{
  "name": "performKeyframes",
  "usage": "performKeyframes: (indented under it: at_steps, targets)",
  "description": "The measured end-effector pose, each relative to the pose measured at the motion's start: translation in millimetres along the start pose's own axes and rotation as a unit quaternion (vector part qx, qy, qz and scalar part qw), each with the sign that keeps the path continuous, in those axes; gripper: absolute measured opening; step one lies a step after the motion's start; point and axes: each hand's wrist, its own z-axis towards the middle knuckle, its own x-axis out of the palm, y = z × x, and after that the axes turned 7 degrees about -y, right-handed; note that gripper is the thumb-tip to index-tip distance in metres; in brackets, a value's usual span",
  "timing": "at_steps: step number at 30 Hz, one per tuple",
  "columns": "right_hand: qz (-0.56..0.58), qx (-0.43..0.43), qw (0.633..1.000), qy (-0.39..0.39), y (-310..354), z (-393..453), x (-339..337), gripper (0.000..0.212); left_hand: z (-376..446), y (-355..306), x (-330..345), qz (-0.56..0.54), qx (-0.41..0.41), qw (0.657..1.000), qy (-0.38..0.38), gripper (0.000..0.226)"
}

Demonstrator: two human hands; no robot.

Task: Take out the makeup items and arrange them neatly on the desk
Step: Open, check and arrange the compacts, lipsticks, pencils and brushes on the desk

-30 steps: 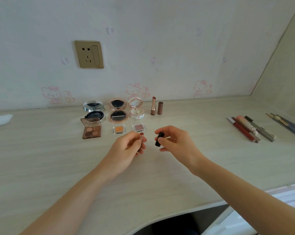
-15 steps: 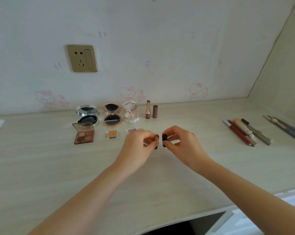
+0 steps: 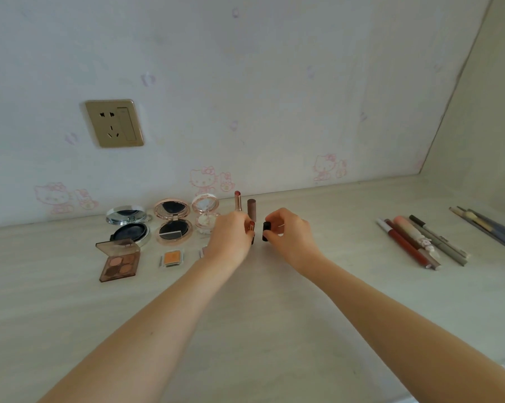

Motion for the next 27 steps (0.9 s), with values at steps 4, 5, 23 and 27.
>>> performKeyframes:
  at_steps: [4,5,23,27]
  targets:
    - [-0.014,-0.023,0.999,0.019,-5.2,9.0,10.6,0.015,9.5,3.6,7.6,0.017,-0.026,0.999,-0.011,0.008]
    - [-0.024,-0.031,0.999,0.022,-6.2,10.8,12.2,0.016,12.5,5.3,9.5,0.015,-0.034,0.999,-0.012,0.009]
    - [-0.054,-0.03,0.998,0.031,-13.0,36.5,30.9,0.017,30.0,17.6,28.6,-0.002,-0.101,0.994,-0.029,0.011]
    - [-0.065,-0.039,0.997,0.033,-13.5,33.9,30.4,0.018,30.2,16.8,28.9,0.002,-0.101,0.994,-0.031,0.013]
